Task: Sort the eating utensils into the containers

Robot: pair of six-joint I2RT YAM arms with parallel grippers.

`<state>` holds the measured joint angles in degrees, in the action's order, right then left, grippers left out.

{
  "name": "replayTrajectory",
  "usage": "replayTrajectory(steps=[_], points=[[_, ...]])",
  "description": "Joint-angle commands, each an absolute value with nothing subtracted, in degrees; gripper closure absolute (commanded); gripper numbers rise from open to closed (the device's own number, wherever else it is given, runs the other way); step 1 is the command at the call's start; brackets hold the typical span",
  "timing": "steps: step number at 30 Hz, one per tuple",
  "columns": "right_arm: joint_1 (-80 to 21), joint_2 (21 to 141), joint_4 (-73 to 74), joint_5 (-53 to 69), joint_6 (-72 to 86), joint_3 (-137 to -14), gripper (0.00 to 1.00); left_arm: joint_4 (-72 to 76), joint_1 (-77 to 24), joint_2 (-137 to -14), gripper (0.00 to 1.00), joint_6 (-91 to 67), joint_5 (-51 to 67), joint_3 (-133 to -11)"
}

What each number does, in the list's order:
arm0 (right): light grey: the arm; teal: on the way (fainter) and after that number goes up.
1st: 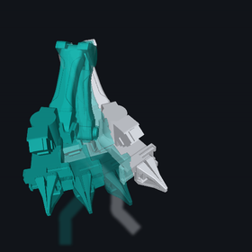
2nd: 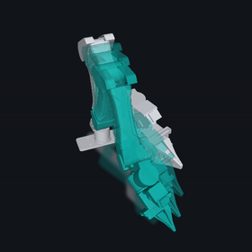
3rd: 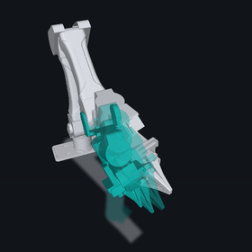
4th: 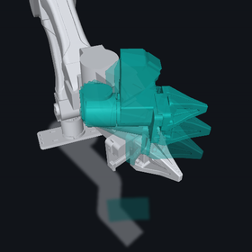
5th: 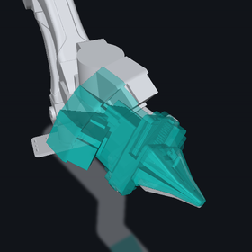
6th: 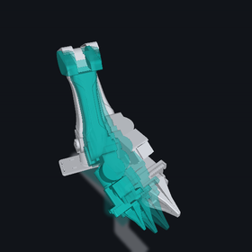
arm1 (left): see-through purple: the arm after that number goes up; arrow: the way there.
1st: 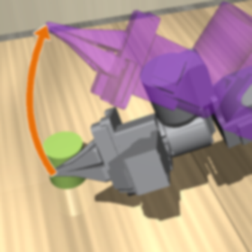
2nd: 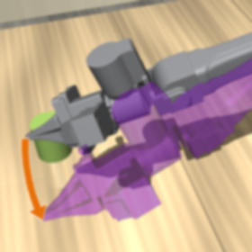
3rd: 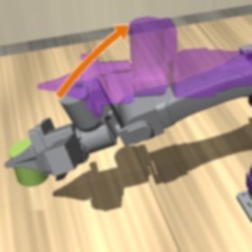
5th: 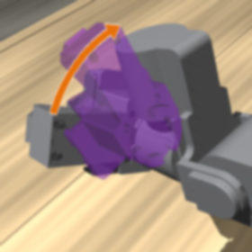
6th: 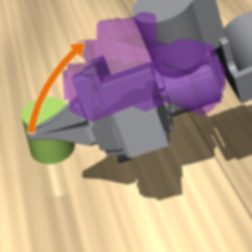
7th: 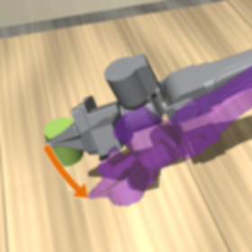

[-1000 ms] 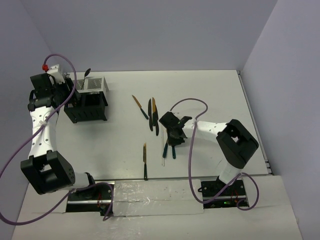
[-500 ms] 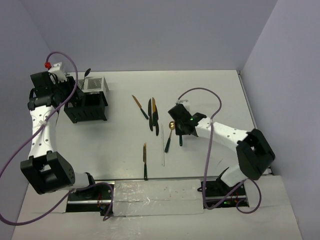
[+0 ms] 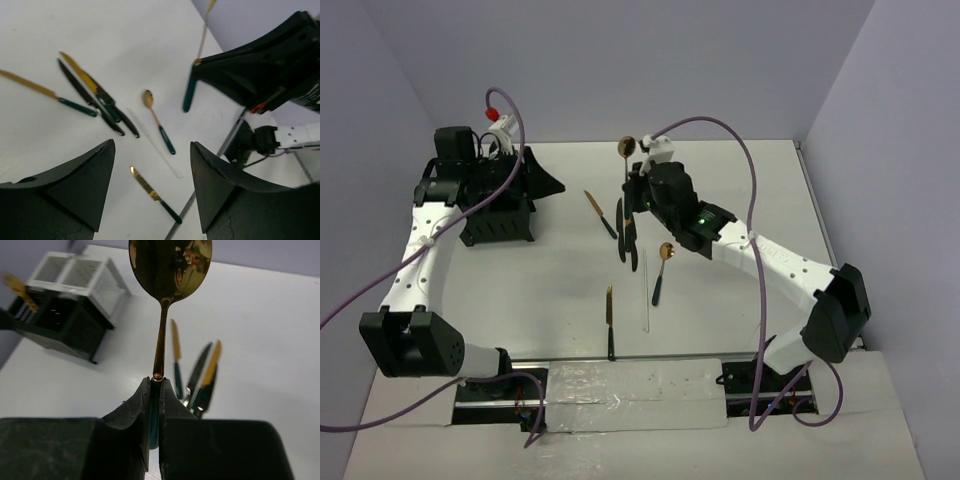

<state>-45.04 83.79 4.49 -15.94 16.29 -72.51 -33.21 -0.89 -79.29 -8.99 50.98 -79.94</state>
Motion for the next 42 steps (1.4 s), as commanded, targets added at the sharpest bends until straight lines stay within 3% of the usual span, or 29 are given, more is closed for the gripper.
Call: replayTrajectory(steps=[1,15,23,24,31,36,38,39,41,42], points=[[-47.98,86.3,-2.98,-11.09,12.49,-76.55,1.0,-28.48,-3.68,-80.24,0.29,-15.2,57.75,-83.67],[-52.03,92.46,-1.85,-5.36,12.75,-84.02,1.0,-23.29,-9.93,-84.9,0.36,-19.16,49.32,-83.58],[-52.47,94.21,-0.71,-4.57,12.57,-86.74,1.0,-24.26,-11.86,-85.78,0.48,-17.05,40.43,-83.5],[-52.47,94.57,-0.53,-4.4,12.57,-87.18,1.0,-23.91,-12.04,-85.78,0.5,-17.49,40.26,-82.97],[-52.47,95.89,-0.26,-3.52,13.53,-86.84,1.0,-24.52,-12.04,-85.17,1.0,-17.58,38.06,-82.53],[-51.95,96.59,-0.7,-2.47,14.94,-85.96,1.0,-24.52,-12.04,-84.99,1.0,-17.4,36.21,-82.71],[-51.24,97.82,0.52,1.29,16.08,-87.27,0.87,-24.87,-11.6,-84.99,1.0,-16.7,34.37,-83.32],[-50.89,98.26,1.83,2.01,16.26,-88.75,0.59,-24.87,-11.17,-85.08,1.0,-16.0,33.76,-83.58],[-50.8,99.23,4.83,0.8,17.13,-89.82,0.42,-24.09,-9.06,-85.6,1.0,-14.69,32.09,-84.81],[-50.71,98.79,5.7,0.1,17.4,-89.74,0.29,-23.73,-6.62,-85.87,1.0,-14.24,30.51,-85.34]])
